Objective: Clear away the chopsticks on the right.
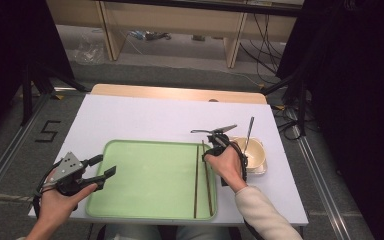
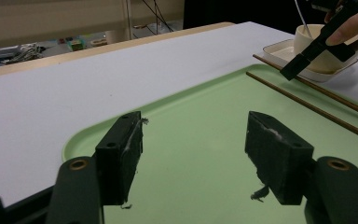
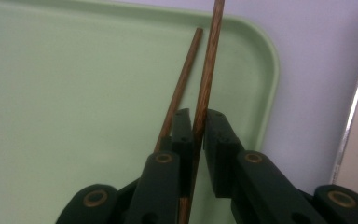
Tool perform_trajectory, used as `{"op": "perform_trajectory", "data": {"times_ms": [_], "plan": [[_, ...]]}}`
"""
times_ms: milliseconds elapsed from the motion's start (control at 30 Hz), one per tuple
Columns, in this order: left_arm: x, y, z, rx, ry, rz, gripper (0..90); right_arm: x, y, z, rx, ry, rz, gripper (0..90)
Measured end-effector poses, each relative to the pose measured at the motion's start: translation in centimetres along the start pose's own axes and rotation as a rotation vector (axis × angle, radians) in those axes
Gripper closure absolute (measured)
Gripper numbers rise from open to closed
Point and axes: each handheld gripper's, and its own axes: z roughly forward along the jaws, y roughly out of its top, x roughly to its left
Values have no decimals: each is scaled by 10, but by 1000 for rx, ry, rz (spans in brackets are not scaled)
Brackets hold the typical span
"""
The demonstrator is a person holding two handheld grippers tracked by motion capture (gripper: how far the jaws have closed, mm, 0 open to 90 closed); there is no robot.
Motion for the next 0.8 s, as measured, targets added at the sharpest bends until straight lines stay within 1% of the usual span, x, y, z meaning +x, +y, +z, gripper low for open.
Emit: {"op": "perform_trajectory", "data": {"times_ms": [33, 67, 133, 167, 200, 267, 300, 333, 400, 500, 567, 600, 633, 667, 733, 767, 800], "plan": [[0, 0, 0, 0, 0, 0, 366, 1, 0, 0, 13, 4, 18, 837], [0, 0, 0, 0, 0, 0, 367, -2, 0, 2, 6, 1, -5, 836], [0, 0, 0, -1, 0, -1, 367, -3, 0, 3, 18, 3, -2, 834], [0, 0, 0, -1, -1, 4, 367, -2, -1, 4, 29, -1, 15, 834], [0, 0, 0, -1, 0, 3, 367, -3, -1, 5, 21, 2, 7, 833], [0, 0, 0, -1, 0, -3, 367, -3, 0, 6, 29, -3, 0, 832], [0, 0, 0, 0, 0, 0, 367, -1, 0, 6, 35, -7, 25, 832], [0, 0, 0, 0, 0, 1, 367, -4, 0, 8, 32, -7, -13, 831], [0, 0, 0, 0, -1, 1, 367, -5, -1, 10, 19, -7, -21, 830], [0, 0, 0, -1, -1, -1, 367, -7, 0, 12, -5, -12, -58, 829], [0, 0, 0, 1, 0, 1, 367, -5, 0, 11, 26, -15, -34, 829], [0, 0, 0, 0, -1, 1, 367, -7, 0, 12, 19, -12, -76, 828], [0, 0, 0, 1, -1, 0, 367, -6, 0, 12, 8, -10, -66, 827], [0, 0, 0, -1, -2, 3, 367, -7, 0, 12, 4, -17, -93, 825], [0, 0, 0, 0, -1, 4, 367, -6, 1, 12, 12, -26, -99, 823], [0, 0, 0, 0, -1, -2, 367, -4, 1, 12, 14, -28, -80, 822], [0, 0, 0, -1, -1, -1, 367, -6, 1, 13, 12, -30, -109, 818]]}}
